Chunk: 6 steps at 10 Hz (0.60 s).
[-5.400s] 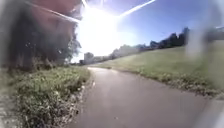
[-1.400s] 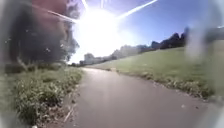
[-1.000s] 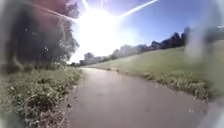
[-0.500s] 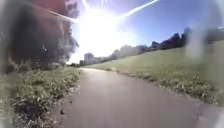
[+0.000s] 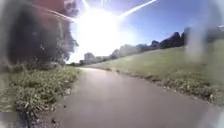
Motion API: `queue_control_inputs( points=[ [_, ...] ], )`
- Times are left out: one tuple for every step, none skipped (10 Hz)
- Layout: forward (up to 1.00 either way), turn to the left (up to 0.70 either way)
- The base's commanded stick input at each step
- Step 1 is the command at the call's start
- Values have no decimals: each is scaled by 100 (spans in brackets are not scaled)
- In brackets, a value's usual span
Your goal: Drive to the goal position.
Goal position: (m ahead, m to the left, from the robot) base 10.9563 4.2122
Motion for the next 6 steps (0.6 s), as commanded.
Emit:
queue_control_inputs(
  points=[
    [45,0],
    [45,0],
    [45,0],
    [45,0],
    [45,0],
    [45,0]
  ],
)
